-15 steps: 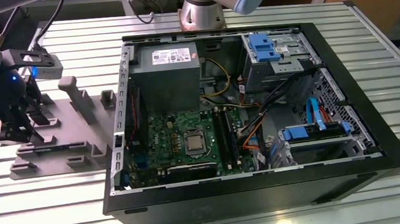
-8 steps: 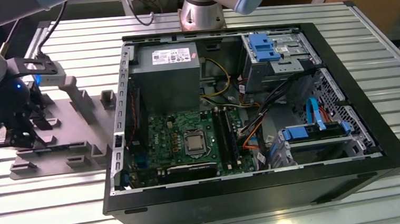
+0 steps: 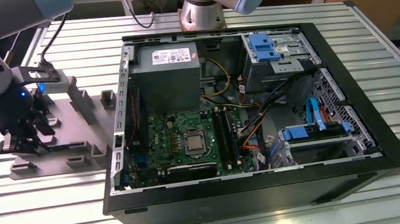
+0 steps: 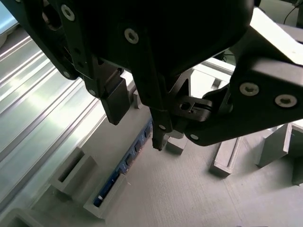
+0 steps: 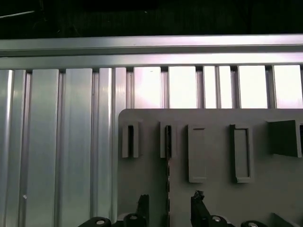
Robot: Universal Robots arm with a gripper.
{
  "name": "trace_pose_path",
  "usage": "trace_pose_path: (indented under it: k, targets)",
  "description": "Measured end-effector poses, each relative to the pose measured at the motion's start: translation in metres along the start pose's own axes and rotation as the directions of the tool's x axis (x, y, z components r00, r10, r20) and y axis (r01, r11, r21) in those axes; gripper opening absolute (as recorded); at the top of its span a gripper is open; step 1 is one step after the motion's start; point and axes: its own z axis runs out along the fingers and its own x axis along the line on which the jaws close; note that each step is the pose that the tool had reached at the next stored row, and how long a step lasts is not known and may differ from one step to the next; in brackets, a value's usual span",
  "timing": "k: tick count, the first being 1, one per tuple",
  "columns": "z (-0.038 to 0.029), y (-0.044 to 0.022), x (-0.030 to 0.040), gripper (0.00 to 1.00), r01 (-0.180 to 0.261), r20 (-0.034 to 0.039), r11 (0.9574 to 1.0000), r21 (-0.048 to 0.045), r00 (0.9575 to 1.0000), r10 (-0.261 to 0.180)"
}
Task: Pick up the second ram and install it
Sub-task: 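Pick up the second ram and move it above second insertion slot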
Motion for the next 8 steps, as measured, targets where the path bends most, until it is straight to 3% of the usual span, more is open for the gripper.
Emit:
trace_pose_path:
  k: [7, 8]
  targets:
    - [0.0096, 0.0007, 0.0004, 0.46, 0.0, -0.0001, 1.0, -0.0001, 1.0, 0.0]
    - [0.0108, 0.001, 0.0004, 0.39, 0.0, -0.0001, 1.0, -0.0002, 1.0, 0.0]
